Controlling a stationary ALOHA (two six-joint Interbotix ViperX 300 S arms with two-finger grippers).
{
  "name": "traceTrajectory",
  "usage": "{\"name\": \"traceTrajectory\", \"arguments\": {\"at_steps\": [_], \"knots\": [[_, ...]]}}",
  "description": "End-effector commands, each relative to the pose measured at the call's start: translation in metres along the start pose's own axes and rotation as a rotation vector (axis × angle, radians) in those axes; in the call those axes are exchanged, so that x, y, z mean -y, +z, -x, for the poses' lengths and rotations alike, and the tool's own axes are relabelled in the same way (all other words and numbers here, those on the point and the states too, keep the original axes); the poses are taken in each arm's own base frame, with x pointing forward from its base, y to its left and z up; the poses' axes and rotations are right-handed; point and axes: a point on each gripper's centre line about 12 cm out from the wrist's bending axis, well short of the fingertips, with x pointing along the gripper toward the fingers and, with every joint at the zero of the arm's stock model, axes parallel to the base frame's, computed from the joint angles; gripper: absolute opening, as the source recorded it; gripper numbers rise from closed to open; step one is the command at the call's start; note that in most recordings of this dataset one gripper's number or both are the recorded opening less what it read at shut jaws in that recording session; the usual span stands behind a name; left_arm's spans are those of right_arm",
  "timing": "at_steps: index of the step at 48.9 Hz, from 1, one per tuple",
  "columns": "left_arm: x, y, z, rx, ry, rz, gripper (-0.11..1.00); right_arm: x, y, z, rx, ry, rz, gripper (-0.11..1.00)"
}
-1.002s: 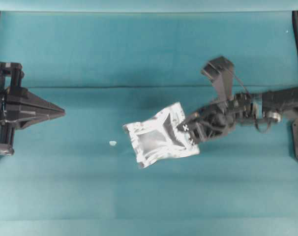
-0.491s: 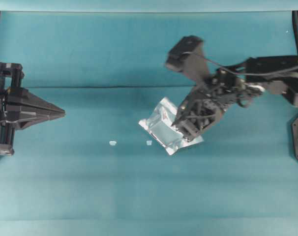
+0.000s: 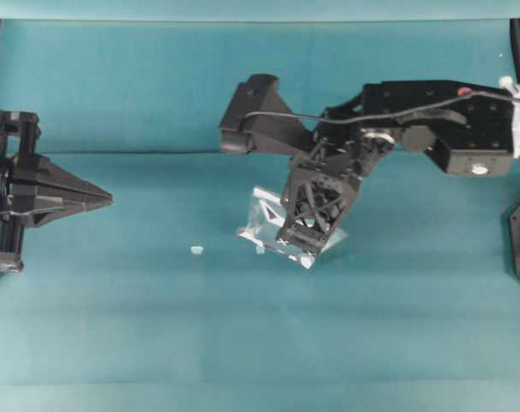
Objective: Hand over the silver zip bag and make it stand upright.
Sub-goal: 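Raise the bag vertically and carry it toward the left gripper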
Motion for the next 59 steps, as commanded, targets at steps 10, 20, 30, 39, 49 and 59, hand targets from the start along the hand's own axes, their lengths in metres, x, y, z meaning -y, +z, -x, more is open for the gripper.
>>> {"name": "traceTrajectory", "arguments": {"at_steps": [10,20,30,39,49,59], "knots": [[-0.002,0.005,0.001,0.017,0.007,0.003,0.01,-0.011,0.015,0.01,0.024,0.012,0.13,0.01],[-0.007,0.001,0.006,0.018,0.032,0.004,0.01,-0.012,0.019,0.004,-0.051,-0.002,0.251,0.01],[-0.01,-0.007,0.009,0.013,0.045,0.046,0.01,-0.014,0.027,-0.002,-0.066,-0.03,0.333,0.01],[-0.01,-0.026,0.01,-0.013,0.047,0.116,0.01,-0.017,0.036,-0.008,-0.062,-0.039,0.369,0.01],[-0.012,-0.036,0.01,-0.037,0.058,0.156,0.01,-0.02,0.039,-0.018,-0.079,-0.052,0.439,0.01],[-0.014,-0.045,0.003,-0.08,0.072,0.194,0.01,-0.019,0.04,-0.024,-0.09,-0.069,0.452,0.01]]}}
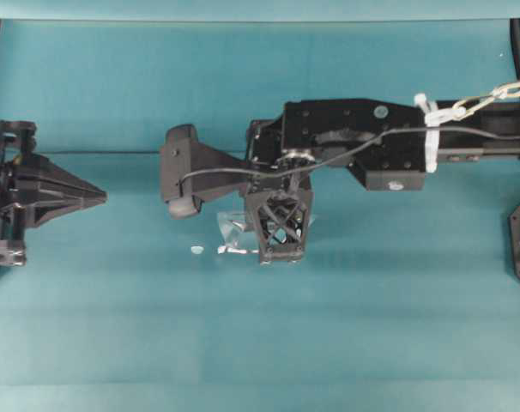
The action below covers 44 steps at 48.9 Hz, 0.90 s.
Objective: Hand over the silver zip bag and make it stand upright.
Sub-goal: 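Raise the bag vertically and carry it toward the left gripper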
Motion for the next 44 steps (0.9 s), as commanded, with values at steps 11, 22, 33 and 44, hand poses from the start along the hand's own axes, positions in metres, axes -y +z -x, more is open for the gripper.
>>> {"name": "traceTrajectory", "arguments": {"at_steps": [11,22,33,44], "knots": [[-0.001,-0.001,-0.007,-0.015,0.005,0.033,0.25,0.003,0.003,0.01,0.024,-0.048,0.031,0.01],[-0.001,-0.005,-0.011,-0.026,0.005,0.095,0.89,0.003,0.003,0.008,0.02,-0.047,0.028,0.01],[0.006,-0.023,-0.04,-0.052,-0.031,0.115,0.94,0.003,0.002,0.007,0.014,-0.046,0.023,0.01],[0.003,-0.048,-0.086,-0.05,-0.035,0.118,0.94,0.003,0.002,0.006,0.012,-0.046,0.023,0.01]]}}
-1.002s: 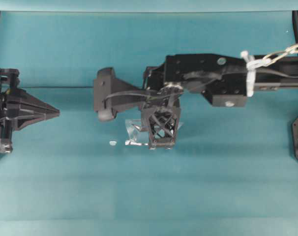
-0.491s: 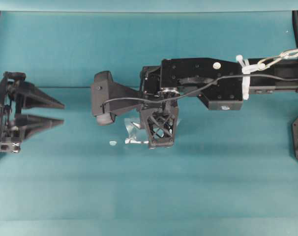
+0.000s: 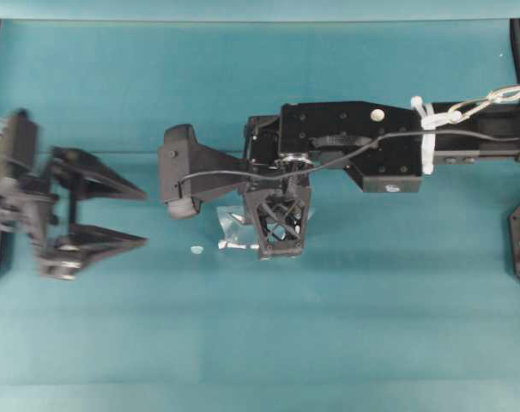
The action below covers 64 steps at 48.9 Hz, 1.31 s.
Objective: Hand over the silver zip bag and make it stand upright.
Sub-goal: 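Close the left gripper on the hanging bag's lower edge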
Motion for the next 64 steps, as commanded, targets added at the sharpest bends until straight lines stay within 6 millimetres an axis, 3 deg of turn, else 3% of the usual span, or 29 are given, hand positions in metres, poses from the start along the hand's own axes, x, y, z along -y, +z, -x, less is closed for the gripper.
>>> {"name": "traceTrajectory", "arguments": {"at_steps": [1,17,34,55,64], "knots": [[-0.002,-0.003,-0.022,0.016,-0.005,-0.001,0.94,-0.002,0.002,0.007,0.019,-0.003,0.007,0.01],[-0.012,-0.024,-0.087,-0.008,0.01,-0.023,0.94,-0.002,0.001,0.007,0.018,-0.003,0.004,0.01],[-0.021,-0.042,-0.13,-0.016,0.017,-0.021,0.94,-0.002,0.001,0.006,0.016,-0.003,0.004,0.01],[-0.026,-0.036,-0.143,0.005,0.026,-0.019,0.93,-0.002,0.002,0.006,0.021,-0.004,0.004,0.01],[-0.026,-0.036,-0.143,0.004,0.028,-0.022,0.86,-0.002,0.002,0.006,0.021,-0.004,0.004,0.01]]}}
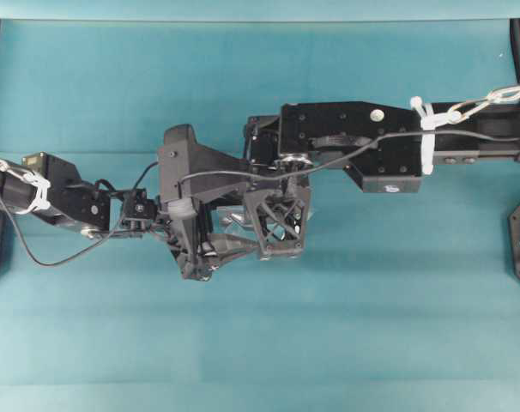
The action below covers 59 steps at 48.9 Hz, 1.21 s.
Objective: Hand over the silver zip bag and make it stand upright.
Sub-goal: 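Close the left gripper on the hanging bag's lower edge, then open the right gripper and pull the right arm back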
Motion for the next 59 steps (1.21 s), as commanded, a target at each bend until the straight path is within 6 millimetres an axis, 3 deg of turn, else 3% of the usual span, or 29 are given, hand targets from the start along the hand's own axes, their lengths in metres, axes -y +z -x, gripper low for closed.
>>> {"name": "traceTrajectory", "arguments": {"at_steps": [1,15,48,54,59], "knots": [[0.0029,0.0054,-0.0022,0.019,-0.01,-0.008,0.84,-0.0014,0.0018,0.0067,0.021,-0.003,0.002,0.01],[0.0028,0.0049,-0.0022,0.015,-0.008,-0.079,0.32,-0.0017,-0.001,0.0028,0.009,-0.001,0.002,0.01],[0.0043,0.0017,-0.0027,-0.007,-0.008,-0.093,0.32,-0.0026,-0.0005,0.0028,0.014,0.007,0.005,0.03],[0.0053,0.0009,-0.0024,-0.009,-0.011,-0.094,0.32,-0.0035,-0.0007,0.0028,0.012,0.015,0.002,0.16],[0.0064,0.0,-0.0021,-0.011,-0.014,-0.098,0.32,-0.0036,-0.0005,0.0028,0.013,0.016,0.0,0.43]]}}
